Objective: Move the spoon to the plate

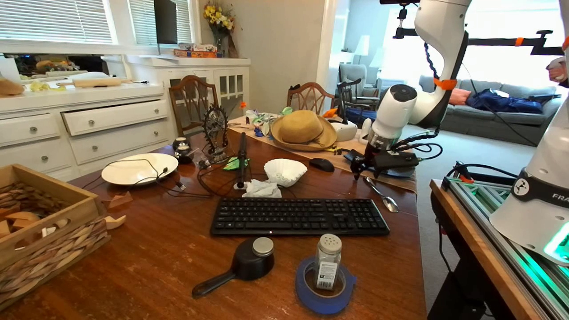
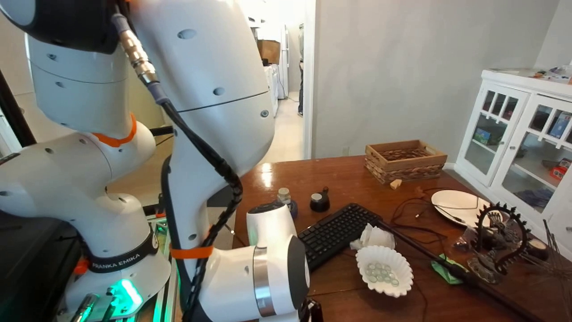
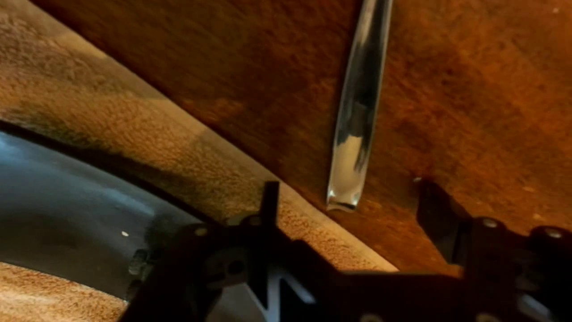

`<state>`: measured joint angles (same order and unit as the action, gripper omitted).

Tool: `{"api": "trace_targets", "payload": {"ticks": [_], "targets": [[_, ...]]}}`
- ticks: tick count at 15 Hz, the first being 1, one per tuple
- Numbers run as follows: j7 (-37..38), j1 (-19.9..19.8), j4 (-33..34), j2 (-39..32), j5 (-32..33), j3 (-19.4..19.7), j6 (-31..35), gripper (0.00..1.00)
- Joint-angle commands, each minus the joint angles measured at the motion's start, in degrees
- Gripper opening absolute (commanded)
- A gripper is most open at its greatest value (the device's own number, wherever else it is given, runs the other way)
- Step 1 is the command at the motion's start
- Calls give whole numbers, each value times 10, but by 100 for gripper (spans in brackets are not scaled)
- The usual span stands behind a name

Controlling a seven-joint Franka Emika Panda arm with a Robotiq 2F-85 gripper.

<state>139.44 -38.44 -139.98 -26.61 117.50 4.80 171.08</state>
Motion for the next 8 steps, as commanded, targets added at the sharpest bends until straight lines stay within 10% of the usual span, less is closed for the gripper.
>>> {"api": "trace_targets", "payload": {"ticks": [1, 8], "targets": [[-9, -4, 22, -29, -4, -1, 21, 49], [-8, -2, 12, -14, -8, 4, 32, 3]]}}
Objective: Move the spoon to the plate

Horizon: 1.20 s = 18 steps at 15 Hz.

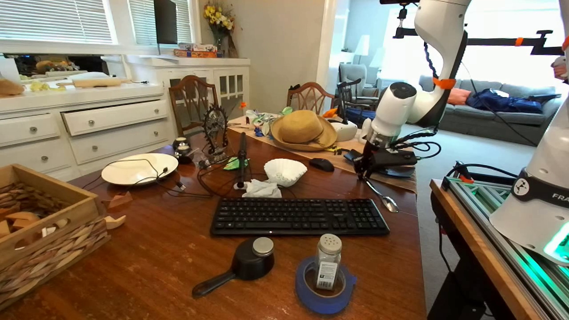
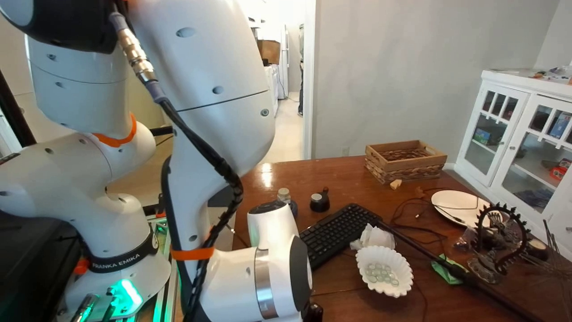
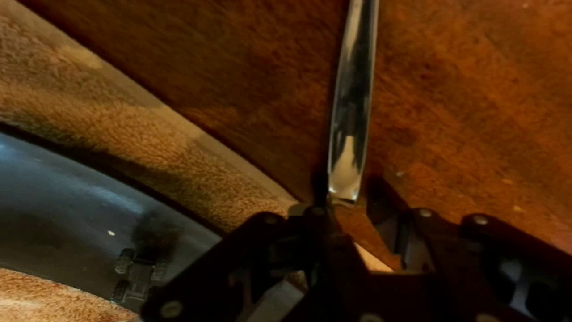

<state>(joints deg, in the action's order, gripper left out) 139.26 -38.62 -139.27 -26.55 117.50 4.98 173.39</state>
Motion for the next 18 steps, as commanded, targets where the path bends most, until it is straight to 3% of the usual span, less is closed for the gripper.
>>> {"api": "trace_targets", "payload": {"ticks": [1, 5, 10, 14, 16, 17, 18], "targets": [[-7, 1, 1, -11, -9, 3, 8, 0], [-7, 1, -9, 4, -16, 6, 13, 5], [-19, -13, -8, -10, -100, 43, 109, 5], [-15, -10, -7, -20, -123, 80, 180, 5], [3, -10, -12, -2, -120, 78, 192, 5], [-95, -3, -42, 16, -216, 85, 189, 5], [-107, 6, -51, 33, -243, 83, 181, 5]]}}
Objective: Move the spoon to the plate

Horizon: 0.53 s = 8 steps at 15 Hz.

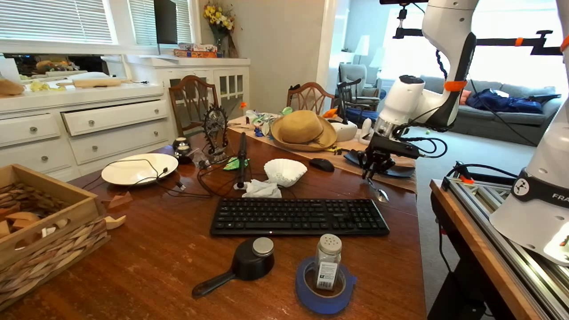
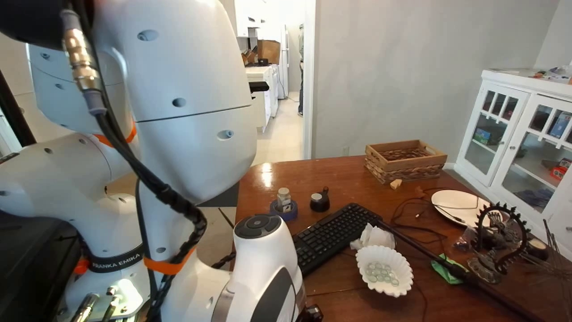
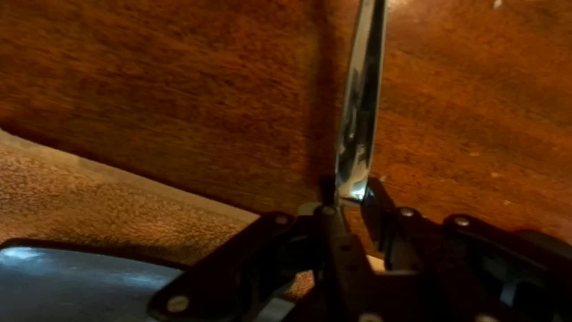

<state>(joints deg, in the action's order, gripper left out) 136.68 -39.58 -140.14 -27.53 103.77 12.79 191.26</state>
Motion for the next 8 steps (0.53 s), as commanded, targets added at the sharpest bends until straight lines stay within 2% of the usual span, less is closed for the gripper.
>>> {"api": "trace_targets", "payload": {"ticks": [1, 6, 7, 8], "targets": [[-120, 26, -53, 61, -149, 2, -7, 5], [-284, 96, -101, 150, -361, -5, -40, 5], [-209, 127, -81, 159, -299, 16, -51, 5], [-217, 147, -83, 175, -300, 20, -75, 5]]}}
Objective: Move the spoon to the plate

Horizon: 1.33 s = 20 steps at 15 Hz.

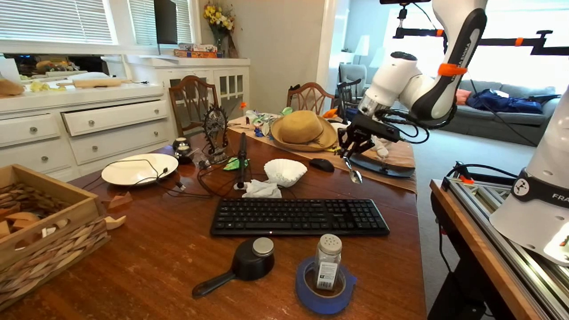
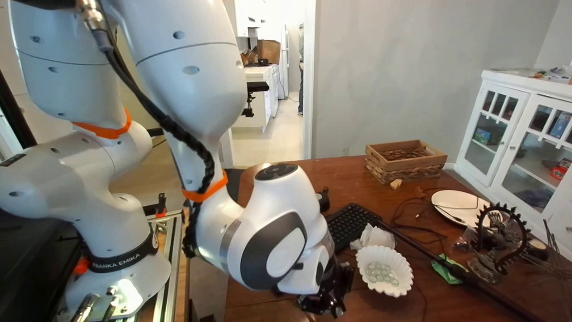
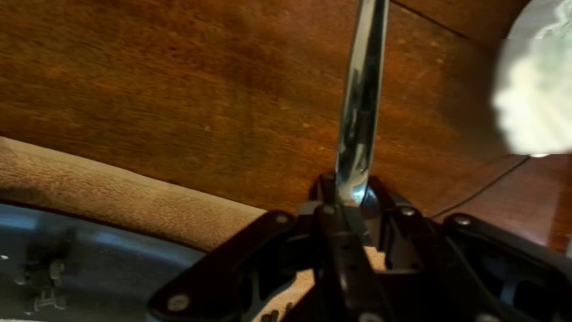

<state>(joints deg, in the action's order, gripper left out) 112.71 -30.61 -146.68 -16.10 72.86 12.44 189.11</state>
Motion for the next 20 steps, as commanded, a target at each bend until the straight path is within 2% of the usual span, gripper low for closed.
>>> {"api": "trace_targets", "payload": {"ticks": [1, 2, 4, 7, 8, 9, 14, 15, 20], "targets": [[38, 77, -16, 79, 27, 31, -81, 5], [66, 99, -8, 100, 57, 38, -117, 5], [153, 126, 3, 133, 156, 36, -177, 5], [278, 154, -4, 171, 296, 2, -272, 5], [205, 135, 11, 139, 228, 14, -220, 5], [222, 140, 10, 146, 239, 9, -230, 19], [212, 137, 11, 142, 236, 13, -230, 19], [212, 137, 11, 142, 236, 13, -230, 5], [259, 146, 67, 128, 283, 2, -225, 5]]}}
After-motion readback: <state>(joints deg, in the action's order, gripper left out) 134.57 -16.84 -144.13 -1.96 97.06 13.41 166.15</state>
